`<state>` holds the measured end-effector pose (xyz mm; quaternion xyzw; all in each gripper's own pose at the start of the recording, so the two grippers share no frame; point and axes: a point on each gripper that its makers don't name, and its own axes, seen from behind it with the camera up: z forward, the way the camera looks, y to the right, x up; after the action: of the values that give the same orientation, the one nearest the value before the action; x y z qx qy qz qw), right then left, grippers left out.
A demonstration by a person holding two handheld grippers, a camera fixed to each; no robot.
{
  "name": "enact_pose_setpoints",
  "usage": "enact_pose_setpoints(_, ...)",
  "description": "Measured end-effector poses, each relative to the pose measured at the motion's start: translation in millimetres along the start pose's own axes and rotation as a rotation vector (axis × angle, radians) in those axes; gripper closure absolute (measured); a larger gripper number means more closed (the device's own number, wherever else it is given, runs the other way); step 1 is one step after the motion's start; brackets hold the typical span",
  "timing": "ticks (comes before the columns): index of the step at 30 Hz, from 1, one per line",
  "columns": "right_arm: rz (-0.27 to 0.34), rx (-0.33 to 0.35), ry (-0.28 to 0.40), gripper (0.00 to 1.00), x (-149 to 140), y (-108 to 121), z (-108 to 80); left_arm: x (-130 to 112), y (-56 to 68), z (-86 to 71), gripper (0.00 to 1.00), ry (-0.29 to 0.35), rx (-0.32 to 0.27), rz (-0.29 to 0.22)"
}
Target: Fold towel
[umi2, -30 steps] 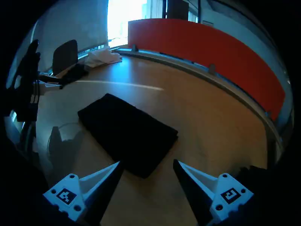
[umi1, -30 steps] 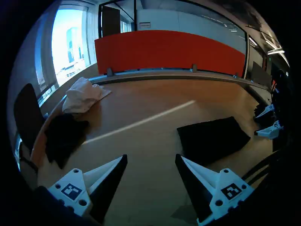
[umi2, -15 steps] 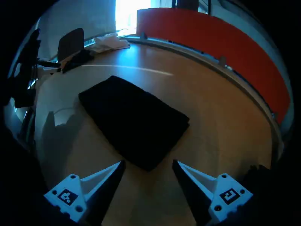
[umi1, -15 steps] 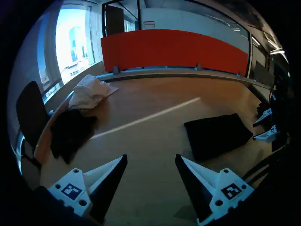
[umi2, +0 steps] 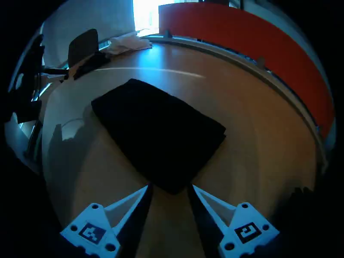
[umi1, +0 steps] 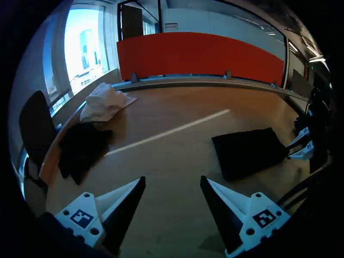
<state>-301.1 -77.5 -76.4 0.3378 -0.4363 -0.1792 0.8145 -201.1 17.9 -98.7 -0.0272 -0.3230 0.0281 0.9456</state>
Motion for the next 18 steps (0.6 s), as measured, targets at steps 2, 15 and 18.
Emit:
enact_pose_setpoints(2, 0.003, 0.003, -0.003, 0.49, -0.8, -1.1, 1.6, -0.3, -0.8, 0.0, 0.06, -0.001, 0.001, 0.001)
enact_pose_setpoints(15, -0.007, 0.004, -0.003, 0.82, -2.7, -2.7, 1.3, -1.9, -3.4, 1.5, 0.06, -0.005, 0.004, 0.0)
enact_pose_setpoints(18, -0.013, -0.002, 0.004, 0.92, -1.1, -2.0, 1.1, -2.0, -3.1, 1.7, 0.06, -0.004, 0.004, 0.001)
